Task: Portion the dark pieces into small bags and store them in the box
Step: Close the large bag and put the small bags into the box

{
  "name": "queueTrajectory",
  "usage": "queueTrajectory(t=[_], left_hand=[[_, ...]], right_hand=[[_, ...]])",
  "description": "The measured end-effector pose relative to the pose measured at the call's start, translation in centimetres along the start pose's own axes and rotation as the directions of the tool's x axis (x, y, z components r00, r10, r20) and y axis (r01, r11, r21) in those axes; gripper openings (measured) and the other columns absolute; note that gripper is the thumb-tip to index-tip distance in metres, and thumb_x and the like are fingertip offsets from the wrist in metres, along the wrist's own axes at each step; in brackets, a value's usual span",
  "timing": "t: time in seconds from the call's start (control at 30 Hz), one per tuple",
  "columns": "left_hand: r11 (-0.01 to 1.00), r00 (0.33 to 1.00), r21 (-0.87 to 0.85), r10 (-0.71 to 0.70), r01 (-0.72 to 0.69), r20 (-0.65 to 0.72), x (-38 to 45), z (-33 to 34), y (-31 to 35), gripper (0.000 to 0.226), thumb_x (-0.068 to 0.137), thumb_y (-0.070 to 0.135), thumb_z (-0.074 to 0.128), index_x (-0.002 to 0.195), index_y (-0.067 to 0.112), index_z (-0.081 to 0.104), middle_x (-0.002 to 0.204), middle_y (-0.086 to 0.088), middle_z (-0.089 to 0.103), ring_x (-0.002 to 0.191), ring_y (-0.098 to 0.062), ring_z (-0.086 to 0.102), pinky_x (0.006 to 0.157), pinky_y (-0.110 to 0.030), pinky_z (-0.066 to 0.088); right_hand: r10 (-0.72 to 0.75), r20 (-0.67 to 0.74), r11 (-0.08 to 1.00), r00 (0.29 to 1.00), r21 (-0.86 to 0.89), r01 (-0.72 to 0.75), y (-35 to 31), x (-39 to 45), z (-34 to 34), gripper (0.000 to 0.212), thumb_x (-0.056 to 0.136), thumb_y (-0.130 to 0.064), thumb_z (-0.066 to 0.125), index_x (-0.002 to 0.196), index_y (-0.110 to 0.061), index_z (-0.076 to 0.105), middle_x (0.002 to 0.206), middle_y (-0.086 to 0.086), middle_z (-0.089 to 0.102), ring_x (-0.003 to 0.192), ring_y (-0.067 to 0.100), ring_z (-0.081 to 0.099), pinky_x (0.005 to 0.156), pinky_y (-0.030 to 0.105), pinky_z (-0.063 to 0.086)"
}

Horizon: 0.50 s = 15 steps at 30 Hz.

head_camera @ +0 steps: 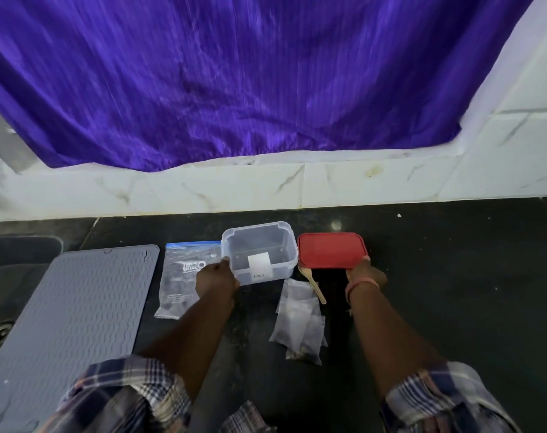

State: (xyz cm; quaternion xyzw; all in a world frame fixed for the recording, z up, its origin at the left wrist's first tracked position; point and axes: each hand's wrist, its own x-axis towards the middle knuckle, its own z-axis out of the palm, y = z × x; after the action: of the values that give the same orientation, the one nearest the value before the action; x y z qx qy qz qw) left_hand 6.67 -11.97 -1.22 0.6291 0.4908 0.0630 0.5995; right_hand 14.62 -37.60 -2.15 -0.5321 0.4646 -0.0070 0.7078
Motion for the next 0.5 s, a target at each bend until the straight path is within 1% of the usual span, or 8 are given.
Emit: queueTrajectory(t=[0.07, 0.17, 0.23, 0.27, 0.33, 0.4, 0.47, 0.5], left_hand=[[1.000, 0.993, 0.020, 0.007, -0.005, -0.117, -0.4, 0.0, -0.3, 0.048, 0.102, 0.046, 0.050, 0.129, 0.006, 0.060, 0.115, -0.019, 0.069, 0.089, -0.029, 0.069, 0.085, -0.039, 0.060], [0.998, 0.991, 0.056, 0.042, -0.035, -0.127, -1.1, 0.5, -1.5, 0.062, 0.098, 0.063, 0.040, 0.117, 0.010, 0.064, 0.108, -0.016, 0.072, 0.089, -0.033, 0.071, 0.087, -0.049, 0.061], [0.999, 0.995, 0.031, 0.032, -0.029, -0.092, -1.6, 0.8, -1.9, 0.053, 0.097, 0.059, 0.050, 0.115, 0.010, 0.063, 0.106, -0.014, 0.071, 0.084, -0.031, 0.071, 0.081, -0.047, 0.063], [1.000, 0.997, 0.003, 0.023, -0.023, -0.075, -1.8, 0.7, -1.9, 0.050, 0.097, 0.054, 0.056, 0.118, 0.009, 0.063, 0.107, -0.013, 0.071, 0.082, -0.029, 0.071, 0.076, -0.045, 0.064], [0.998, 0.999, -0.061, 0.015, -0.017, -0.045, -1.9, 0.5, -1.7, 0.047, 0.096, 0.044, 0.062, 0.128, 0.011, 0.061, 0.112, -0.012, 0.069, 0.083, -0.027, 0.070, 0.072, -0.039, 0.064], [0.994, 0.999, -0.109, 0.023, -0.027, -0.043, -2.1, 0.5, -1.6, 0.044, 0.096, 0.039, 0.064, 0.132, 0.013, 0.060, 0.114, -0.011, 0.069, 0.085, -0.026, 0.071, 0.079, -0.041, 0.064], [0.993, 0.998, -0.114, 0.029, -0.036, -0.063, -2.2, 0.3, -1.7, 0.040, 0.095, 0.033, 0.066, 0.130, 0.015, 0.061, 0.111, -0.009, 0.070, 0.079, -0.021, 0.070, 0.080, -0.039, 0.063], [0.992, 0.997, -0.120, 0.026, -0.034, -0.068, -2.2, 0.1, -1.8, 0.037, 0.095, 0.031, 0.066, 0.129, 0.016, 0.062, 0.108, -0.008, 0.070, 0.075, -0.018, 0.068, 0.078, -0.037, 0.063]], right_hand=[[-0.069, 0.008, 0.985, 0.998, -0.159, 0.069, 1.0, -0.5, 0.0, 0.044, 0.103, -0.022, 0.050, 0.127, 0.014, 0.054, 0.129, 0.026, 0.060, 0.119, 0.040, 0.060, 0.087, 0.035, 0.048], [-0.198, -0.035, 0.896, 0.980, -0.411, 0.166, 1.9, -1.3, -0.6, 0.048, 0.098, -0.028, 0.056, 0.132, 0.007, 0.052, 0.136, 0.028, 0.054, 0.121, 0.044, 0.056, 0.098, 0.045, 0.047], [-0.323, 0.006, 0.711, 0.946, -0.658, 0.247, 3.2, -2.5, -0.9, 0.049, 0.095, -0.034, 0.059, 0.132, -0.003, 0.051, 0.138, 0.024, 0.050, 0.125, 0.044, 0.051, 0.103, 0.048, 0.042], [-0.403, 0.088, 0.615, 0.911, -0.711, 0.341, 4.2, -3.2, -1.0, 0.043, 0.093, -0.035, 0.060, 0.128, -0.009, 0.056, 0.135, 0.020, 0.054, 0.123, 0.043, 0.051, 0.102, 0.048, 0.042], [-0.467, 0.340, 0.427, 0.817, -0.722, 0.545, 6.1, -4.4, -1.3, 0.027, 0.088, -0.041, 0.060, 0.105, -0.023, 0.069, 0.116, 0.009, 0.068, 0.111, 0.038, 0.060, 0.098, 0.046, 0.048], [-0.350, 0.543, 0.205, 0.763, -0.751, 0.628, 7.0, -5.4, -1.5, 0.024, 0.085, -0.048, 0.061, 0.093, -0.028, 0.070, 0.104, -0.002, 0.070, 0.107, 0.030, 0.060, 0.097, 0.045, 0.046], [-0.211, 0.611, 0.051, 0.763, -0.773, 0.633, 7.4, -6.2, -1.5, 0.023, 0.085, -0.051, 0.065, 0.098, -0.032, 0.067, 0.107, -0.006, 0.064, 0.112, 0.025, 0.050, 0.101, 0.046, 0.035], [-0.184, 0.620, 0.000, 0.763, -0.776, 0.631, 7.3, -6.9, -1.5, 0.024, 0.085, -0.051, 0.066, 0.101, -0.032, 0.065, 0.109, -0.007, 0.063, 0.115, 0.025, 0.047, 0.100, 0.046, 0.031]])
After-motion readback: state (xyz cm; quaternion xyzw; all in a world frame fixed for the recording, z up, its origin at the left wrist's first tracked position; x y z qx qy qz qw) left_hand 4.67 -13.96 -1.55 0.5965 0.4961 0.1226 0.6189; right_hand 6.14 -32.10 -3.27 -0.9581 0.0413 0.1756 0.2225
